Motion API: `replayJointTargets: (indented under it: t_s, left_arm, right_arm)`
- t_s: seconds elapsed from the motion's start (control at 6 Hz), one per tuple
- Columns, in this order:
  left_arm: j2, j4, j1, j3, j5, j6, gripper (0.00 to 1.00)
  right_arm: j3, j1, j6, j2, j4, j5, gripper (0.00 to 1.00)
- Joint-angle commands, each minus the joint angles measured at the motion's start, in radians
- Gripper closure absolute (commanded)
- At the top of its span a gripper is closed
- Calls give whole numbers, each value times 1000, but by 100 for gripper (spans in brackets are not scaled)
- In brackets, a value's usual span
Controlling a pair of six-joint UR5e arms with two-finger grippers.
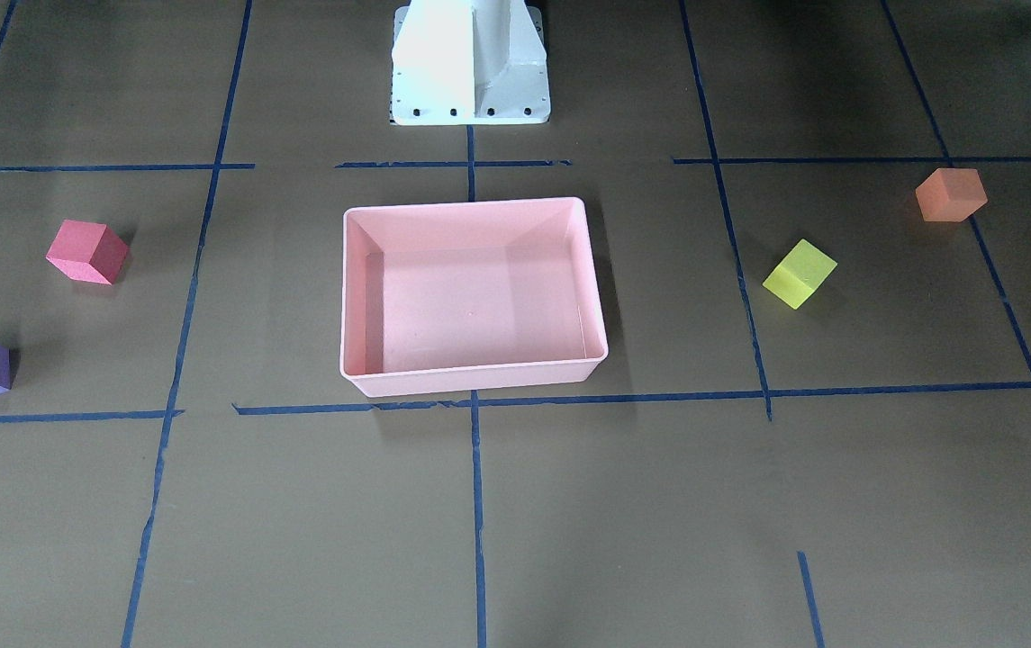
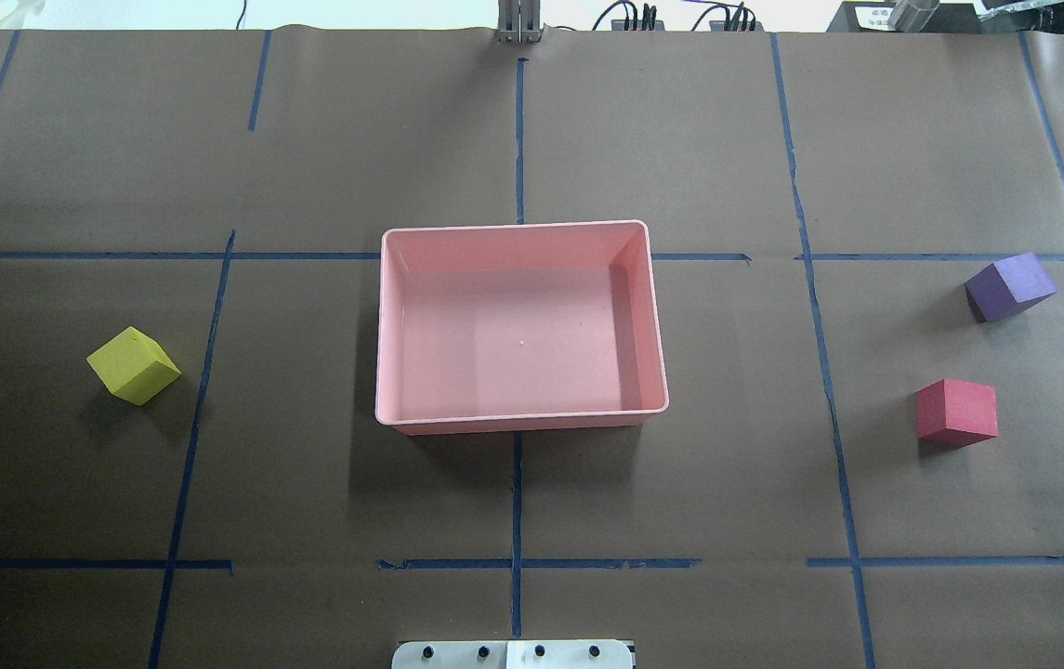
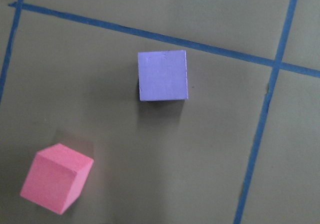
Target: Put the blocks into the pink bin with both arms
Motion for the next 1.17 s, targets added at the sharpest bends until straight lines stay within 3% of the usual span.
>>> replayJointTargets:
  t_s: [0.0,0.33,0.67,1.0]
  left_arm:
    - [0,-1,0,0,-3,0,0]
    - [0,-1,0,0,-3,0,0]
    - [0,0,0,0,-3,0,0]
    - [0,0,0,0,-3,0,0]
  right_arm:
    - [8,-236,622,3,366,-108,0]
    - [11,-510,1003,-16,499,-385,0]
    - [9,-584,1021,-109,576,-420,0]
    - [-9,-624,1017,-111,576,-432,0]
